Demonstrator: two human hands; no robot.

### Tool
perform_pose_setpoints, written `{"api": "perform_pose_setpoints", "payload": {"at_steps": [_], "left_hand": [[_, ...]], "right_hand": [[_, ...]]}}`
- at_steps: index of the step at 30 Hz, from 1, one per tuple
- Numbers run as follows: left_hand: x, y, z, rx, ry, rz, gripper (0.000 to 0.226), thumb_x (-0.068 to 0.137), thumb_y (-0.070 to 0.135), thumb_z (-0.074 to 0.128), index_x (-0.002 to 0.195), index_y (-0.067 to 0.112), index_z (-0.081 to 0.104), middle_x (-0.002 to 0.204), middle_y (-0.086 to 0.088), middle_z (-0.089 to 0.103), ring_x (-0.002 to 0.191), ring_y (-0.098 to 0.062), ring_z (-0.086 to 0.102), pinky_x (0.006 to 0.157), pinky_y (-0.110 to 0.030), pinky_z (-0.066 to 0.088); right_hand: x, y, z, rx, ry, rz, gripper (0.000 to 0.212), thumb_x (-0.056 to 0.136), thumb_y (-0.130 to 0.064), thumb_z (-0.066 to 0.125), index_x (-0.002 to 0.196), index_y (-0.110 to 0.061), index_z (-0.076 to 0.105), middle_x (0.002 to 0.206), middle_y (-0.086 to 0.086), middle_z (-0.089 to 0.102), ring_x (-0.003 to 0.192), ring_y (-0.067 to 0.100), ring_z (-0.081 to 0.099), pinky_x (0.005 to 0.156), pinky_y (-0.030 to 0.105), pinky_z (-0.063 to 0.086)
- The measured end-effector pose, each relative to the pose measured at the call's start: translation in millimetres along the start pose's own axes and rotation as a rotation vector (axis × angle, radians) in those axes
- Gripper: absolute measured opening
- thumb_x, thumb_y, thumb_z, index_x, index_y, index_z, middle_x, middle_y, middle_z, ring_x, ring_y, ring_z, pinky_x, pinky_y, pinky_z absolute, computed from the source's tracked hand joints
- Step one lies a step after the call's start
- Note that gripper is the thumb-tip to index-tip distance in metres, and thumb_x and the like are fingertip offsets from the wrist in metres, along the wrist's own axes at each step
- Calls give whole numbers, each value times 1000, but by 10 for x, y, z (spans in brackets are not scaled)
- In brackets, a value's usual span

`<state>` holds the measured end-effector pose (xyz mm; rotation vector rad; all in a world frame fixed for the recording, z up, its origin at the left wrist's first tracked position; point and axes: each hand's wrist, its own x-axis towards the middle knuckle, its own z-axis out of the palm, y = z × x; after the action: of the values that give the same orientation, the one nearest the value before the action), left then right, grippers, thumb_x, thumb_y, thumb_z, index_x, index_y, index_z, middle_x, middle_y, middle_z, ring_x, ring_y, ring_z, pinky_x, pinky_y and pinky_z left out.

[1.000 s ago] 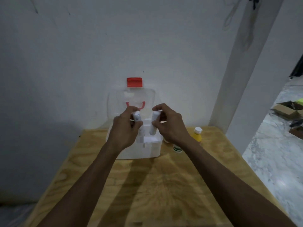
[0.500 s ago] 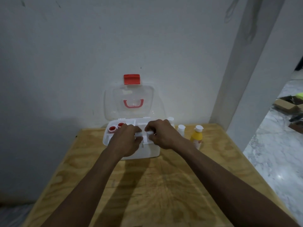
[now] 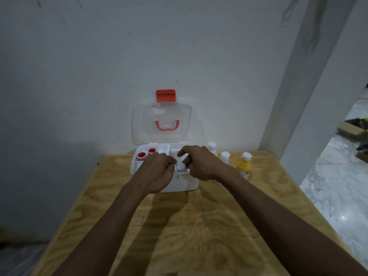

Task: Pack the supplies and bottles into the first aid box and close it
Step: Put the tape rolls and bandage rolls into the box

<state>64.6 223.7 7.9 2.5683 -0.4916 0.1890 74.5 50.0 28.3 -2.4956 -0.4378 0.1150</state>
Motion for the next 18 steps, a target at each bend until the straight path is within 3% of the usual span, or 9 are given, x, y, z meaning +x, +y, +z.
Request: {"api": "perform_pose_setpoints", "payload": {"at_steps": [11,18], "left_hand": [[-2,43,-15,-3,11,4,34,95,13,45,121,12,66,122,-9,68,104,-22,66,89,-33,53],[-9,40,-12,4,5,-9,34,94,13,46,122,12,65,126,-9,66,107,-23,65,90,-34,53]], "right_hand": [[2,28,-12,-8,9,-22,56,82,10,60,133,-13,52,118,11,67,105,20,64,86,26,53],[-9,19,-23,-6,17,-29,56,83,10,61,134,-12,52,119,12,67,105,21,64,90,31,54]]}}
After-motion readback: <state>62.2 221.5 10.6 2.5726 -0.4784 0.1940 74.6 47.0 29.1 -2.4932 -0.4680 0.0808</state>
